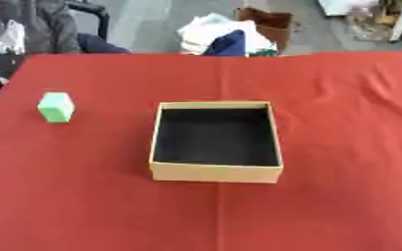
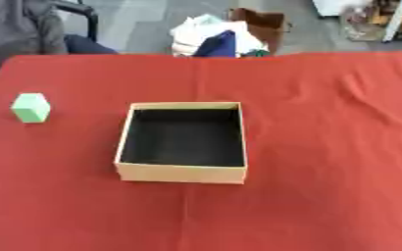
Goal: Pick up objects on the table and place them in the box.
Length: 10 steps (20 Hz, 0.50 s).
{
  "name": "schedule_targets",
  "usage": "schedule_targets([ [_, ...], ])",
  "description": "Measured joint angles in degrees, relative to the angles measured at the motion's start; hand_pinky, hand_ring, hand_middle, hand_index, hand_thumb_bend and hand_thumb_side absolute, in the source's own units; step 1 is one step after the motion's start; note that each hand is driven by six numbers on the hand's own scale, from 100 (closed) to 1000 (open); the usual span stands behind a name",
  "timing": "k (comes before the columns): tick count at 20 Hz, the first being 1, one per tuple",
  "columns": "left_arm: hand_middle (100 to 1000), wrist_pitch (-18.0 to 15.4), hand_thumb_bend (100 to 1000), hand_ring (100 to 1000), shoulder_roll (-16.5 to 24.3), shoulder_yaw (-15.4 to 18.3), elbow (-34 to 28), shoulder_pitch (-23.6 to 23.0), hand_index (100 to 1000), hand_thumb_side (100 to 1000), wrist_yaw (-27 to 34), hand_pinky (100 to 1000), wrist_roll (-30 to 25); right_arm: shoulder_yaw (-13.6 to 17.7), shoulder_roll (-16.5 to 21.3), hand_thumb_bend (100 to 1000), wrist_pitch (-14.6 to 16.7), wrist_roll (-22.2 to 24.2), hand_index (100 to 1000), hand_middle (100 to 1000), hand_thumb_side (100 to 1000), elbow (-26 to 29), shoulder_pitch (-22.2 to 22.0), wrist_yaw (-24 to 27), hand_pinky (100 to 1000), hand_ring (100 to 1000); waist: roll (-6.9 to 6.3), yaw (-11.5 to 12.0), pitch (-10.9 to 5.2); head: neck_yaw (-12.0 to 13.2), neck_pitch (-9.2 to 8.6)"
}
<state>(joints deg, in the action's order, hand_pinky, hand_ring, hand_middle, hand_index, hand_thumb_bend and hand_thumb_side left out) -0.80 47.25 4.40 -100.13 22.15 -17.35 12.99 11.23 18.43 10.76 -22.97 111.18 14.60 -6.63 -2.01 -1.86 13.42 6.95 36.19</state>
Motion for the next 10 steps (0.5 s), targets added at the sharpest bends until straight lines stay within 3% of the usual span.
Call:
schedule_targets([
  [5,640,2.34,228,712,6.05,-4.16,7.53,1.43,794,295,-4.09,757,-4.68,-0.27,0.05,100,-0.10,0.22,909,806,528,-0.05,0.00,0.14,649,761,-0.03,-0.57,-0.03,0.12,0.00],
  [10,674,2.89,312,735,8.20,-7.36,15.67,5.24,833,305,-9.00,794,-9.72,-0.35,0.09,100,-0.05,0.46,908,804,528,-0.28,-0.03,0.23,649,761,-0.15,-0.69,-0.20,0.38,0.02],
])
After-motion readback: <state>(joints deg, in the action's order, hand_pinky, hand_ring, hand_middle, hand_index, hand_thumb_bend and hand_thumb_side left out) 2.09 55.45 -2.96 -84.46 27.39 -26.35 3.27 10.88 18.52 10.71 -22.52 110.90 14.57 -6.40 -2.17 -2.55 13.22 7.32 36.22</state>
